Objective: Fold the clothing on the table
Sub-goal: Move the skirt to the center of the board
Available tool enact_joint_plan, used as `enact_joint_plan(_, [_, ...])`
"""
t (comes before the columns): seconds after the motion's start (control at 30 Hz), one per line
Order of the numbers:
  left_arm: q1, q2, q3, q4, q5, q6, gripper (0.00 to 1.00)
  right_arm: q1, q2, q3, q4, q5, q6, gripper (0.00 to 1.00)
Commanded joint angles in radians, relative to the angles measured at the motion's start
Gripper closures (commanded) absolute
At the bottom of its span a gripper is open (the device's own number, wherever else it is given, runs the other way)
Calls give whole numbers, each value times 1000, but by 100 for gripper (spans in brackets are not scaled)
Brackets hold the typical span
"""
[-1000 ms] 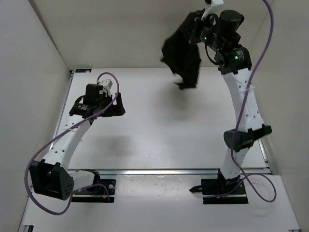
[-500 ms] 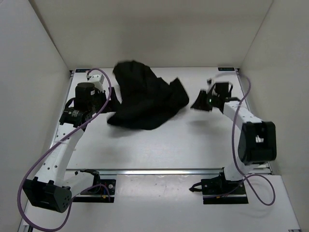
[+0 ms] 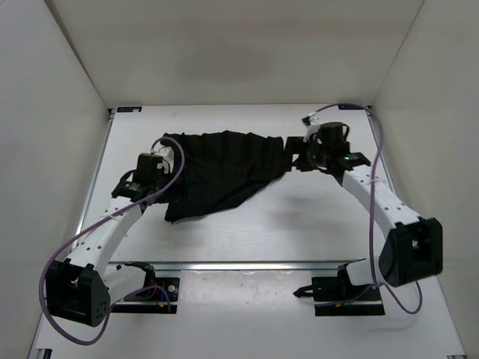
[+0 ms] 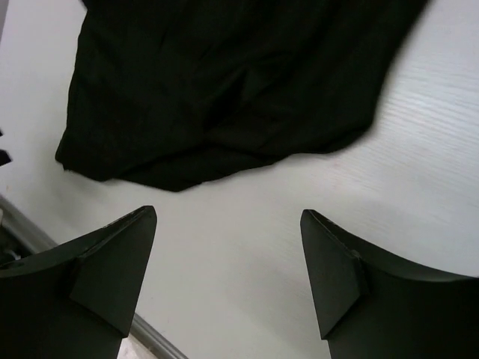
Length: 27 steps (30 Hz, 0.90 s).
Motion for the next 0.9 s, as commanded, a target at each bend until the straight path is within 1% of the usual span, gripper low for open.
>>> enact_joint_plan(0.0, [-16,-15,-80,16,-9,-60,1,102,123,39,-6,4,-9,25])
enact_joint_plan(0.07, [-3,-18,-97,0,-35,-75,1,138,176,63,2,-41,-6,26])
enact_joint_plan(0.13, [16,-36,-114,-20,-38,-85,1,175,217,86,11,-53,-7,26])
enact_joint_plan(0.2, [27,-55,-162,-11,-24,-109,1,196,255,108,11,-49,-18,27])
enact_joint_plan(0.27, [16,-61,-187,5,-9,-144,2,207,295,131,2,-61,-35,26])
enact_joint_plan(0.37, [-12,-72,-245,52,14,-206,1,207,327,169,-18,-81,-38,27])
enact_joint_plan(0.43, [-27,-81,-273,81,19,-236,1,196,336,174,-24,-81,-47,27])
enact_joint_plan(0.5, [-18,-92,-321,121,25,-249,1,190,321,169,-25,-82,-58,27])
enact_joint_plan(0.67, [-6,-148,-397,242,-26,-256,2,167,296,165,-51,-78,-64,27])
enact_joint_plan(0.73, [-3,-147,-416,291,-67,-260,5,161,290,163,-45,-85,-66,27])
enact_joint_plan(0.87, [20,-115,-424,347,-96,-253,9,152,295,168,-62,-84,-75,26])
